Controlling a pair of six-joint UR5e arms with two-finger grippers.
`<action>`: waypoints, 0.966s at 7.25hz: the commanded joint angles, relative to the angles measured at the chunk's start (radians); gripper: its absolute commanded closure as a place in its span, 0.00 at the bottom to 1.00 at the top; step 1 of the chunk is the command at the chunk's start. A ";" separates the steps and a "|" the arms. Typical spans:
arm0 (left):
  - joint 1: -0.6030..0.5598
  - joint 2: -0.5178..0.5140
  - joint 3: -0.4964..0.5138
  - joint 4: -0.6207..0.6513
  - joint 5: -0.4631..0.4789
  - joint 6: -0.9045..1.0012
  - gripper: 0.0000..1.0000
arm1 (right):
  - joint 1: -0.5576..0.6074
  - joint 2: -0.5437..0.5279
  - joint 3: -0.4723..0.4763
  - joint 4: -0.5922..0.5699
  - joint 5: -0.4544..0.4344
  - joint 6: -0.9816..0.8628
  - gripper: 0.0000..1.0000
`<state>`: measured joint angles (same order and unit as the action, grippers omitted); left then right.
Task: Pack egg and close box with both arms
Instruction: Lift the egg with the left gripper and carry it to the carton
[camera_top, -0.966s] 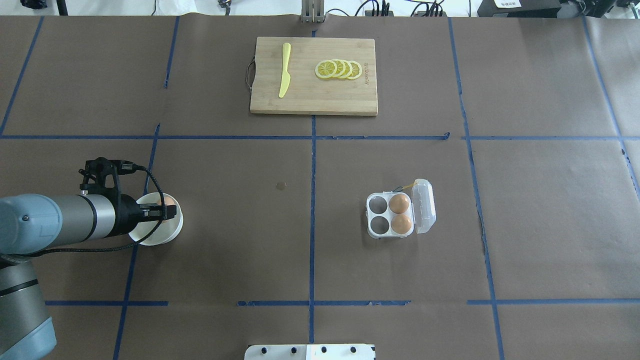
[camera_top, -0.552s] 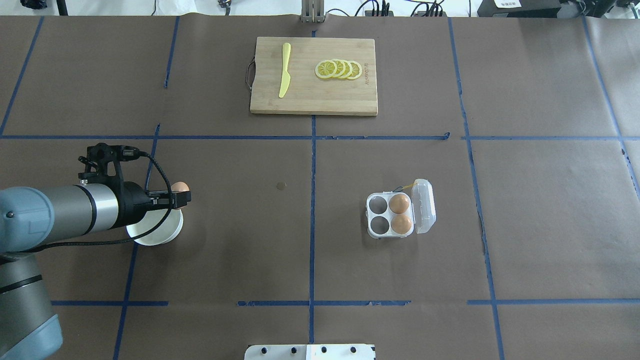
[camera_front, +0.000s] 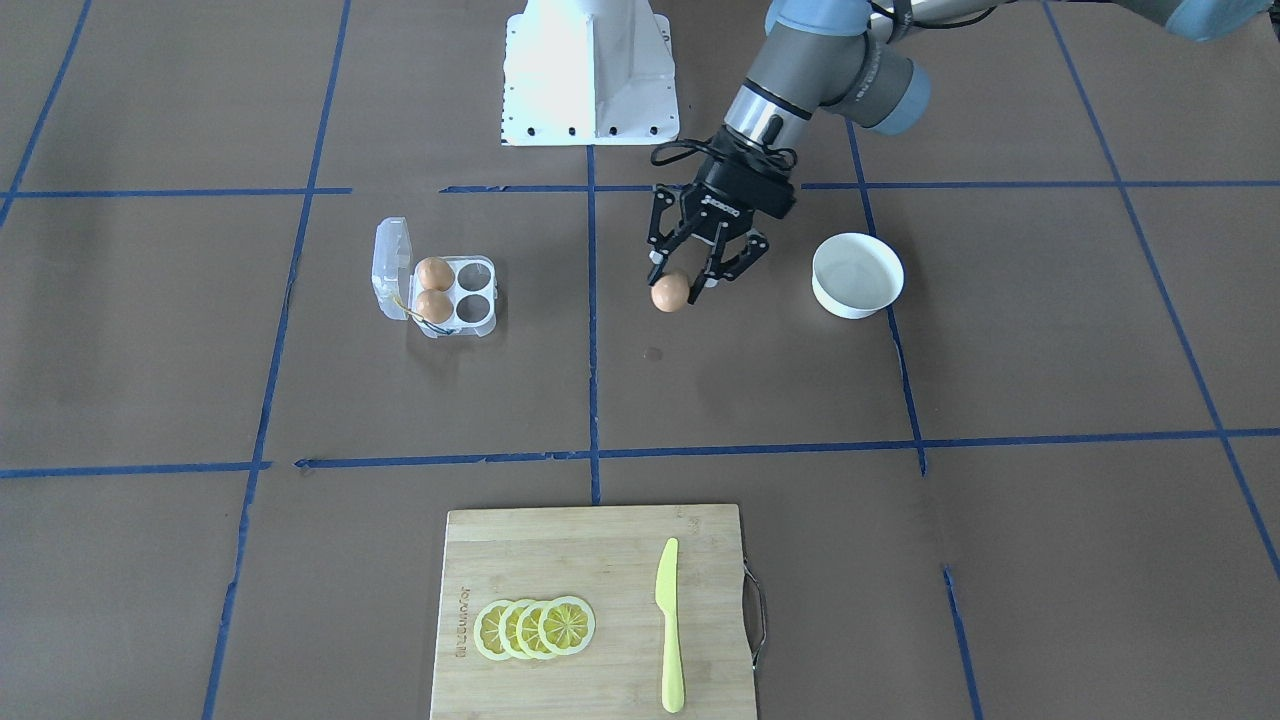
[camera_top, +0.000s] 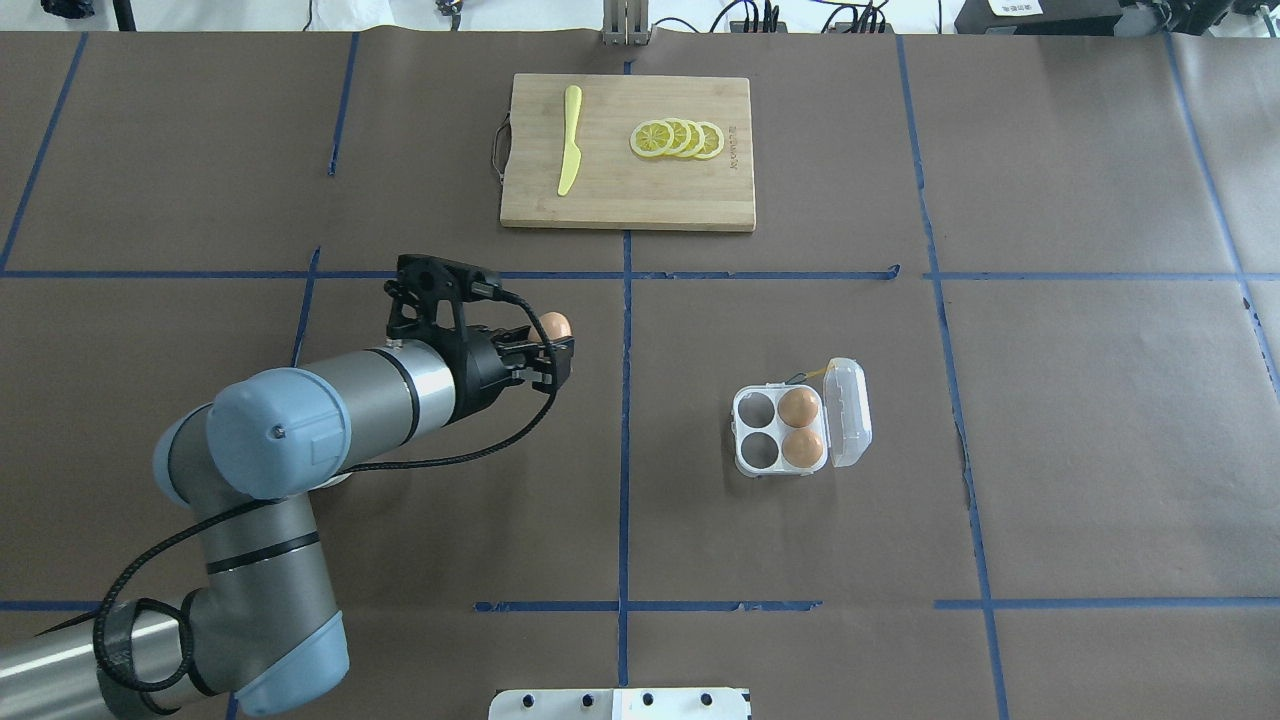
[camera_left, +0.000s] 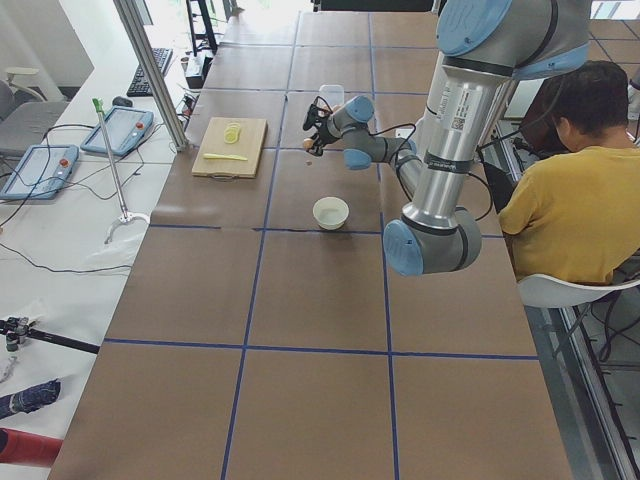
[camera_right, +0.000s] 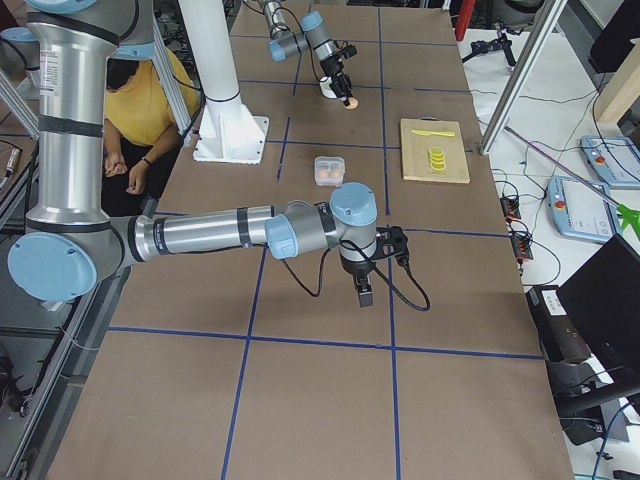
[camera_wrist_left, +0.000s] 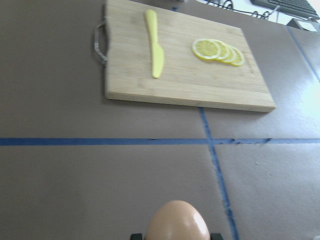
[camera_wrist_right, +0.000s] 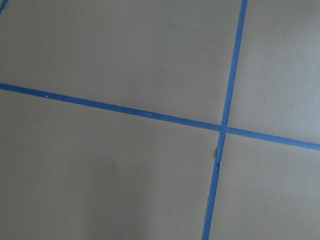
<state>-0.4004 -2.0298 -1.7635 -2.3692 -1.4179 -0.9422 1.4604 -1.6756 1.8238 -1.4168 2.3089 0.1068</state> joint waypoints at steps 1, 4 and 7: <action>0.049 -0.125 0.266 -0.454 0.010 0.230 1.00 | 0.000 0.004 -0.001 0.001 -0.002 0.001 0.00; 0.080 -0.242 0.410 -0.602 0.011 0.514 1.00 | 0.000 0.005 -0.001 0.001 -0.022 0.001 0.00; 0.110 -0.348 0.590 -0.645 0.010 0.641 1.00 | 0.000 0.016 -0.004 0.001 -0.051 0.002 0.00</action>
<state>-0.3078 -2.3495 -1.2215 -3.0068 -1.4080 -0.3288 1.4604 -1.6630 1.8206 -1.4165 2.2694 0.1084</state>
